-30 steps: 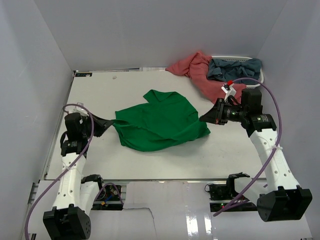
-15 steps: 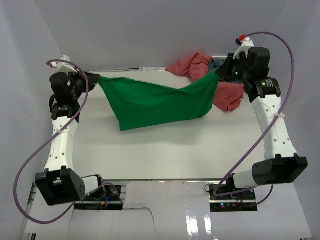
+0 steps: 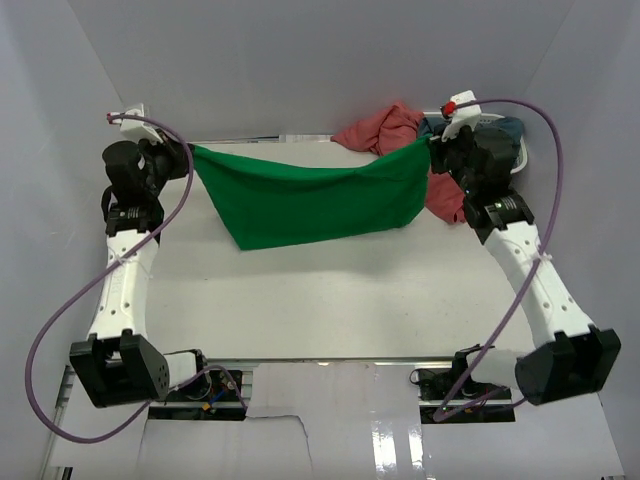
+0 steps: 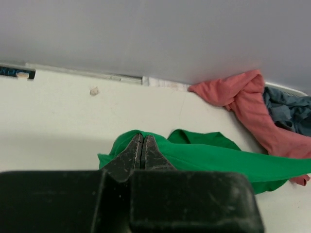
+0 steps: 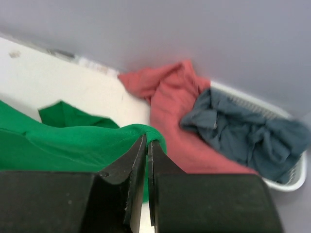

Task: Fold and stack the t-shirts
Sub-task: Flatten out the tshirt

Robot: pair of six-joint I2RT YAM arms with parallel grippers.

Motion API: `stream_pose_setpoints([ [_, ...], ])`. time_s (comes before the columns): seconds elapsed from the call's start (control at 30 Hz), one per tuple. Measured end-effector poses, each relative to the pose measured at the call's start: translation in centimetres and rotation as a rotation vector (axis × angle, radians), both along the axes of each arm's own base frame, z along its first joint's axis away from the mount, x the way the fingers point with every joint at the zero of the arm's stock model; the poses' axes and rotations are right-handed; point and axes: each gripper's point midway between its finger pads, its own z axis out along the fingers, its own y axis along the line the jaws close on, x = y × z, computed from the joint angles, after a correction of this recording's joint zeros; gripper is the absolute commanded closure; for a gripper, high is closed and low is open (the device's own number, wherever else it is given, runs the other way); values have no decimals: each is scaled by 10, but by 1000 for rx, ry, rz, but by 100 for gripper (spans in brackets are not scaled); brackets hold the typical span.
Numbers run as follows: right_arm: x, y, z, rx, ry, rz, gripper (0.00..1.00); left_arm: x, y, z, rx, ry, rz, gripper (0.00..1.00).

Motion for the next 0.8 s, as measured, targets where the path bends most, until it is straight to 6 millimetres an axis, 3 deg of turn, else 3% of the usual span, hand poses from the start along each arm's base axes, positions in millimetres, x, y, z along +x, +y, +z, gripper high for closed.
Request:
stream_pose_setpoints([
  [0.1,-38,2,50,6,-184,33,92,-32,-9,27,34,-111,-24,100],
  [0.27,-125,-15,142,74,-531,60,92,-111,-26,113,113,-426,-63,100],
  [0.4,-206,-31,181,132,-763,90,92,-177,-44,167,143,-643,-100,100],
  [0.57,-286,-46,214,166,-964,127,92,-234,-58,187,142,-752,-137,100],
  [0.67,-314,-49,224,177,-1023,155,92,-250,-58,187,138,-754,-133,100],
  [0.8,-350,-55,254,195,-1101,178,92,-267,-51,200,143,-773,-92,100],
])
